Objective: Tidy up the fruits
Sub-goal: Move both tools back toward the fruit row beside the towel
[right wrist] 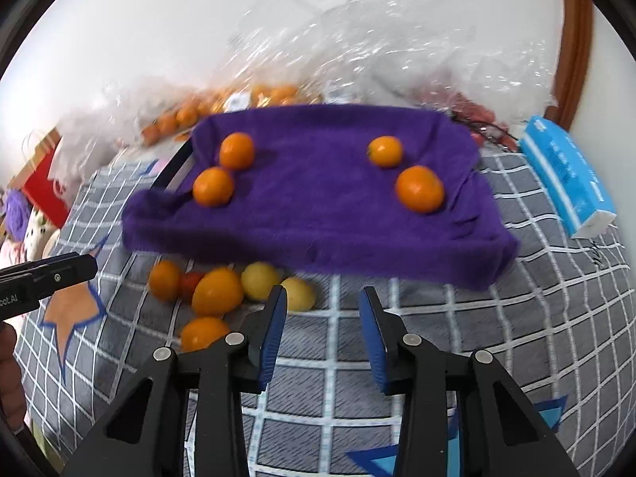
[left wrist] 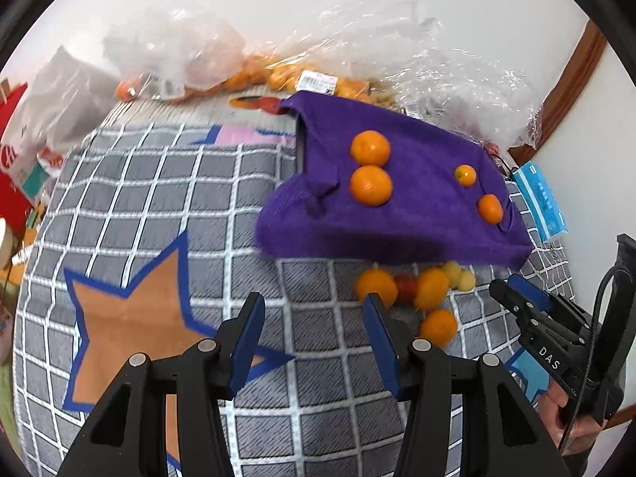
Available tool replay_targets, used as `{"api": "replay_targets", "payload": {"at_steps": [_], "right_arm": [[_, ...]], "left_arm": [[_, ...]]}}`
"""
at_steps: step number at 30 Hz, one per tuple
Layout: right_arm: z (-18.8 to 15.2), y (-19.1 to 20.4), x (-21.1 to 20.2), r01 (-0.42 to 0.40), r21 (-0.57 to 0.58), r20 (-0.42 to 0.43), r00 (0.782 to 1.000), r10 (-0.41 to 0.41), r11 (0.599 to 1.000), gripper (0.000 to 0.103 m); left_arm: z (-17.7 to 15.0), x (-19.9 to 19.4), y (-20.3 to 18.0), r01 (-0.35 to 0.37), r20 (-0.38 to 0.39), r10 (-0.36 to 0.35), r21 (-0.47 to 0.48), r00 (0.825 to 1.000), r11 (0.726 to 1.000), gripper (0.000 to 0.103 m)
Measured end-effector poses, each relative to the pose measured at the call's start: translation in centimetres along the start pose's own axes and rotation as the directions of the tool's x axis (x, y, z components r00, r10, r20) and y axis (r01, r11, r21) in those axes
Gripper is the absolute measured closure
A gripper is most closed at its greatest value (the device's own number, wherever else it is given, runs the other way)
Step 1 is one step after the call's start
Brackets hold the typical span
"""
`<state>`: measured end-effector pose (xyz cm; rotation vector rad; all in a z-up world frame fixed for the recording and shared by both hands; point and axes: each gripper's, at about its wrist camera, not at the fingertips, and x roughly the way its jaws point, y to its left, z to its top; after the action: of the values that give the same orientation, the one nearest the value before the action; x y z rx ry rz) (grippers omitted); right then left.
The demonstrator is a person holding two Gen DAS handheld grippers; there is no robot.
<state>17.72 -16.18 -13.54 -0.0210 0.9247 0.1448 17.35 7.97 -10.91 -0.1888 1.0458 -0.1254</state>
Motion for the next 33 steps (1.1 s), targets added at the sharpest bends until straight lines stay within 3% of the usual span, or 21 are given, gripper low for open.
{"api": "replay_targets", "payload": {"at_steps": [15, 17, 18, 33], "right_arm": [[-0.4, 1.2, 4.2, 0.0, -0.051, -0.062, 0.998, -0.003, 0.999, 0.065], [-0.5, 1.0, 4.4, -0.013, -0.046, -0.058, 0.998, 0.01, 0.999, 0.073], [-0.5, 0.9, 4.4, -0.019, -0.046, -0.054, 0.998, 0.017, 0.999, 0.077], [-2.3, -3.9, 1.5, 0.035, 0.018, -0.027, 0.999, -0.034, 0.999, 0.077]], "left_arm": [[-0.9, 1.8, 2.1, 0.026, -0.034, -0.028, -0.035, 0.999, 0.999, 0.054], [-0.8, 1.9, 1.9, 0.03, -0.034, -0.031, -0.033, 0.999, 0.999, 0.054], [-0.8, 2.0, 1.8, 0.031, -0.034, -0.033, -0.032, 0.999, 0.999, 0.054], [0.1, 4.8, -3.4, 0.087, -0.059, -0.086, 0.025, 0.995, 0.996, 0.055]]}}
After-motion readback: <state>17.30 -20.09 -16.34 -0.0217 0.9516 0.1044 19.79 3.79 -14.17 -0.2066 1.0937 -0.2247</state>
